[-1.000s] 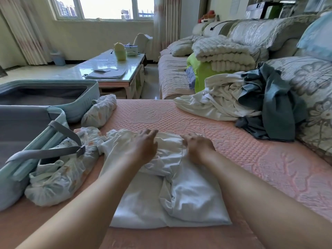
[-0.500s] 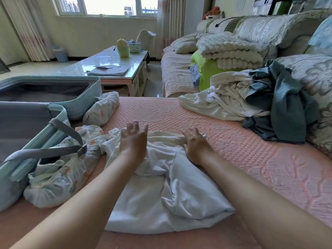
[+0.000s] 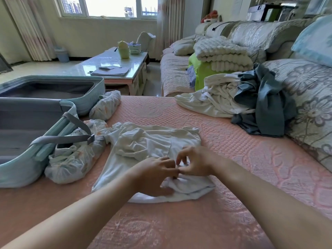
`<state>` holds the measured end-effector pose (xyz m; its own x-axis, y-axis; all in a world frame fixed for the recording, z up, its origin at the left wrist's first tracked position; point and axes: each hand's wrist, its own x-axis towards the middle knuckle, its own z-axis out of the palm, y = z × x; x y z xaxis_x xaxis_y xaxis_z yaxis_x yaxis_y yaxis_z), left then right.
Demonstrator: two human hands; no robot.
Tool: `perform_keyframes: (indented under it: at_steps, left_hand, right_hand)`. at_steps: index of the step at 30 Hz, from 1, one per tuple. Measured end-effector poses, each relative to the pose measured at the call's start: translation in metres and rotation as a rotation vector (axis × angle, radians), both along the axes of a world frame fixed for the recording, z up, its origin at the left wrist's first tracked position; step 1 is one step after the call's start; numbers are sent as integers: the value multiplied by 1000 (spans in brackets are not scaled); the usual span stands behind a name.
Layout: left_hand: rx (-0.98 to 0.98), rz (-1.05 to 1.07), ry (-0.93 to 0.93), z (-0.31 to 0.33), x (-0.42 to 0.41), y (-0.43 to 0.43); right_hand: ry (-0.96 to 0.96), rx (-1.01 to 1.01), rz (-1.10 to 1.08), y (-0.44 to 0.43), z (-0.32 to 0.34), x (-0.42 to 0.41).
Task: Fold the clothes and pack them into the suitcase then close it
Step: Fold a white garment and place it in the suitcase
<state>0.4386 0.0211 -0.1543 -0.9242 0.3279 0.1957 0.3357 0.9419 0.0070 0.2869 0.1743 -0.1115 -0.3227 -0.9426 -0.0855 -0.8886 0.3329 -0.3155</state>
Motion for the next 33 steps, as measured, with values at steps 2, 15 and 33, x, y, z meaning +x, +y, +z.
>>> perform_keyframes:
  at_steps: [2, 15, 33]
  left_hand:
    - [66, 21, 25, -2, 5, 4]
    - [178, 399, -334, 33, -1, 27]
    - [-34, 233, -21, 14, -68, 32]
  right_hand:
    - [-70, 204, 10, 15, 5, 11]
    - [-275, 405, -90, 25, 9, 14]
    - [115, 84, -362, -43, -46, -99]
